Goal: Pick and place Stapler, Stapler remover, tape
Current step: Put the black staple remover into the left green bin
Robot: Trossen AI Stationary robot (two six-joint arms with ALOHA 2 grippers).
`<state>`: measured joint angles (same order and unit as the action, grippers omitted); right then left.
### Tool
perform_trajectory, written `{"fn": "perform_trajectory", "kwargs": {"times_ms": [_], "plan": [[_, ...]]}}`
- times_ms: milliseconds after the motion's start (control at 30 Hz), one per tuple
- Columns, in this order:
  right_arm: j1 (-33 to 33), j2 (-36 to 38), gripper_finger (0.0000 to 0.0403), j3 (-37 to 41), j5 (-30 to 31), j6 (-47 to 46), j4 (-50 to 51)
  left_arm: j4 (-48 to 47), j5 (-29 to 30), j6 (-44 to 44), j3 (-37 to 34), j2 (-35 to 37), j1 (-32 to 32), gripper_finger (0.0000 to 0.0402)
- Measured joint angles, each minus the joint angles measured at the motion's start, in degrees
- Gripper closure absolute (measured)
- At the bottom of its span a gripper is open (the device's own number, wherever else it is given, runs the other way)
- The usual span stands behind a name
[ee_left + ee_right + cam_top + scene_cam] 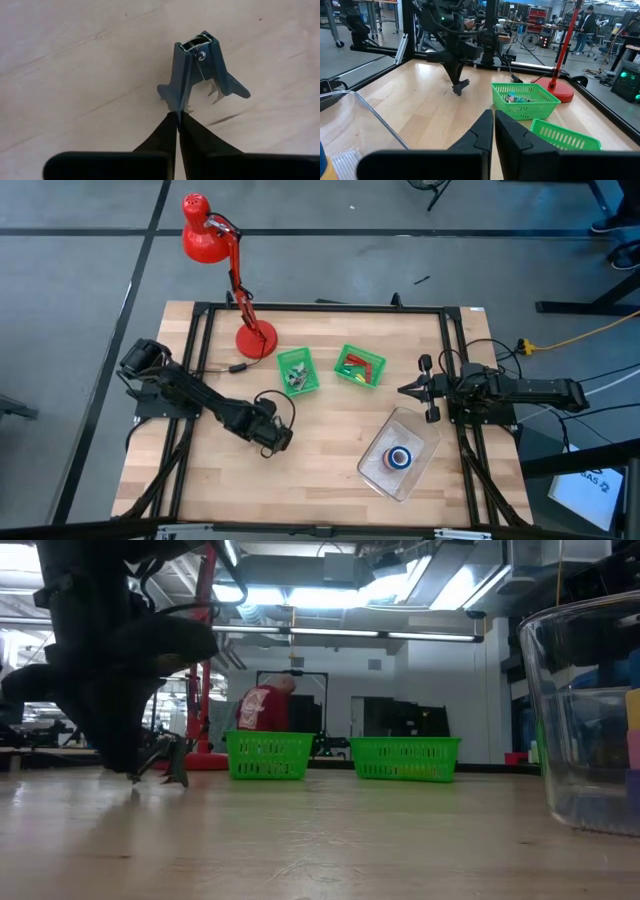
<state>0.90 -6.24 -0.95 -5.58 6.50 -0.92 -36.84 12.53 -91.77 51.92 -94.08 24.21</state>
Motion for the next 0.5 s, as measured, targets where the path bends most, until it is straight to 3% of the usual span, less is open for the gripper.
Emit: {"fn": "perform_trajectory", "kwargs": {"times_ms": [300, 500], "plan": [[-0.01, -0.01, 0.0382, 0.0, -0.01, 0.0, 0.01, -0.17, 3.45, 1.0, 2.6, 0.0, 2.7, 0.0397], [0.01, -0.02, 0.0382, 0.0, 0.0, 0.0, -0.01, -0.11, 10.33, 1.74, 6.5, 0.39, 4.79, 0.0398]]}}
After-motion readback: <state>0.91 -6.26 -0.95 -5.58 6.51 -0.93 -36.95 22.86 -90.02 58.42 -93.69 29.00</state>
